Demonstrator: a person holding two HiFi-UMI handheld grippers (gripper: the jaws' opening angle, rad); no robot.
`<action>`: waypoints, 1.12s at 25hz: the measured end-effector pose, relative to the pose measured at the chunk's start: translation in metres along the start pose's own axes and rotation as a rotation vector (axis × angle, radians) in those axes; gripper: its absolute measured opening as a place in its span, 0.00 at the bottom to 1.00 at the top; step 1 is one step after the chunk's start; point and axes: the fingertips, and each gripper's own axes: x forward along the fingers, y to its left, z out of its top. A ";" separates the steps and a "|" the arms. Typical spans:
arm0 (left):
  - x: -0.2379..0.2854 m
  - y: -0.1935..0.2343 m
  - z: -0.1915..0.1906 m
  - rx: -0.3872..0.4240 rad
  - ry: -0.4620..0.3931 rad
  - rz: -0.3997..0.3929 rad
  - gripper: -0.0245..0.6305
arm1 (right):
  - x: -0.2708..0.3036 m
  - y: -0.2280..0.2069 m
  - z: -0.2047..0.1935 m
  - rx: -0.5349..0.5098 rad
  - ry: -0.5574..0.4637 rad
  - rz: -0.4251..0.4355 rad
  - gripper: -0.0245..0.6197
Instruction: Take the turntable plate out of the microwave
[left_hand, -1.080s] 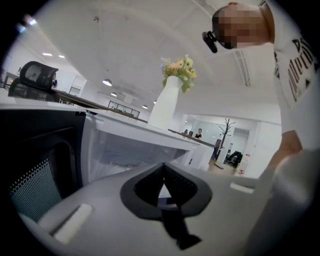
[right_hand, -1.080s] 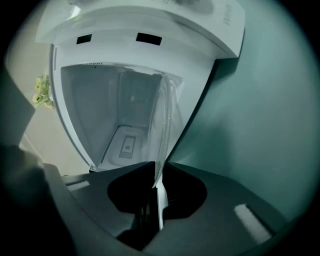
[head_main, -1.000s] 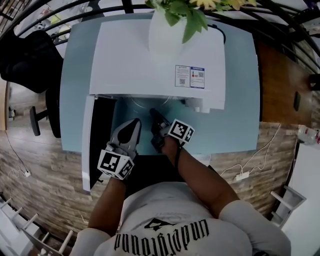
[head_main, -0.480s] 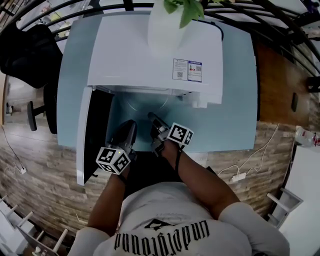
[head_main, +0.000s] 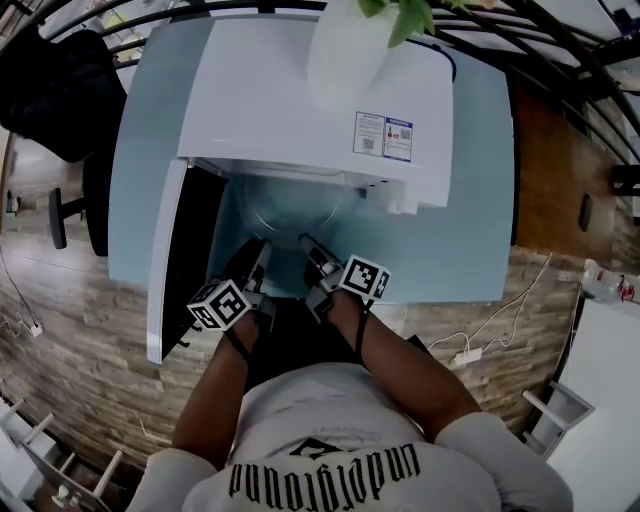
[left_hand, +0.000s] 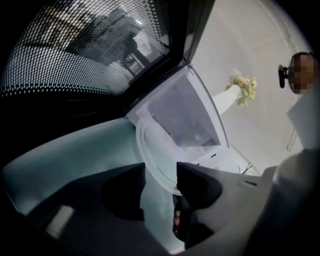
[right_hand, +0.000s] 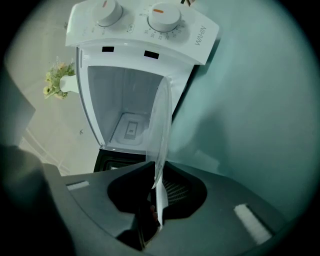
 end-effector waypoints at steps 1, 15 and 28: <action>0.001 0.002 -0.002 -0.040 0.001 -0.008 0.38 | -0.001 0.000 -0.001 0.001 0.003 -0.001 0.12; 0.041 0.003 -0.004 -0.365 -0.002 -0.160 0.42 | -0.026 -0.004 -0.015 -0.001 0.050 -0.020 0.12; 0.066 -0.002 -0.007 -0.428 0.086 -0.273 0.42 | -0.043 -0.005 -0.019 -0.034 0.107 -0.039 0.11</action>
